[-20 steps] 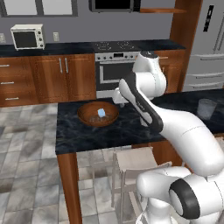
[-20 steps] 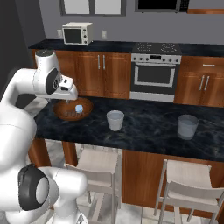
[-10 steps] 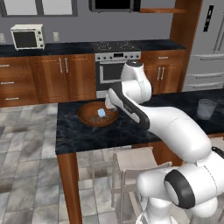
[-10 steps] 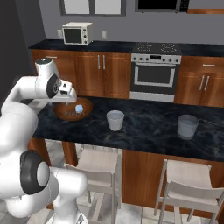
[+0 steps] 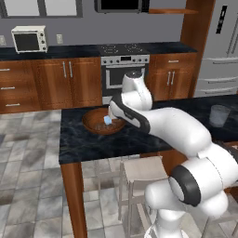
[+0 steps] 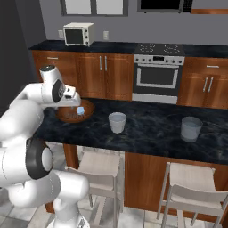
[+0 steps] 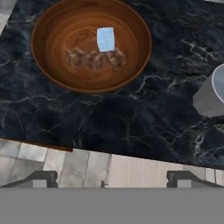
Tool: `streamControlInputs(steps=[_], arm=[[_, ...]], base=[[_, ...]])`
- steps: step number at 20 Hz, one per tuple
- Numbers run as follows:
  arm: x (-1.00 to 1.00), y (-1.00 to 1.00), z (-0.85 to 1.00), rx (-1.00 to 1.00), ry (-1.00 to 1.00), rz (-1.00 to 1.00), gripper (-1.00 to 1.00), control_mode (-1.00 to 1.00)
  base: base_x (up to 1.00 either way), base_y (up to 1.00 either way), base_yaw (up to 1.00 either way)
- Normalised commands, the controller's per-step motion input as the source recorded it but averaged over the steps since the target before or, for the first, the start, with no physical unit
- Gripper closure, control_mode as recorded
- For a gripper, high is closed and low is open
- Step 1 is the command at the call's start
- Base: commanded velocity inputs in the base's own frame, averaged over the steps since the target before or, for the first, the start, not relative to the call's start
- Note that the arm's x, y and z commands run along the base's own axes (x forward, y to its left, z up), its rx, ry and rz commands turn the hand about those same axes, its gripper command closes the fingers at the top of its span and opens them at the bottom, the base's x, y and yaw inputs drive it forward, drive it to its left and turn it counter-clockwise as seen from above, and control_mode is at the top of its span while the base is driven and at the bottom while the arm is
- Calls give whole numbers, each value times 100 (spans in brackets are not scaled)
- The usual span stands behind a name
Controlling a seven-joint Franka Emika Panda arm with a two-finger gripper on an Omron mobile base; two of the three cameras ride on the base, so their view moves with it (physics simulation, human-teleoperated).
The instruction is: There are four ice cubes in the ice bowl. Place two ice cubes in each glass of water.
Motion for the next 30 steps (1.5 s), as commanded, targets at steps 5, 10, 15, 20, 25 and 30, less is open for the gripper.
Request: streamControlInputs(steps=[5,10,15,20,25,30], arm=[[44,6,-30,-2,1,0,-100,-100],[51,11,-30,-1,0,0,-100,-100],[55,9,-26,0,0,0,-100,-100],[57,6,-25,0,3,0,-100,-100],[51,9,-30,-2,5,0,-100,-100],[55,19,-30,-1,5,0,-100,-100]], base=[[0,0,0],[0,0,0],[0,0,0],[0,0,0],[0,0,0],[0,0,0]])
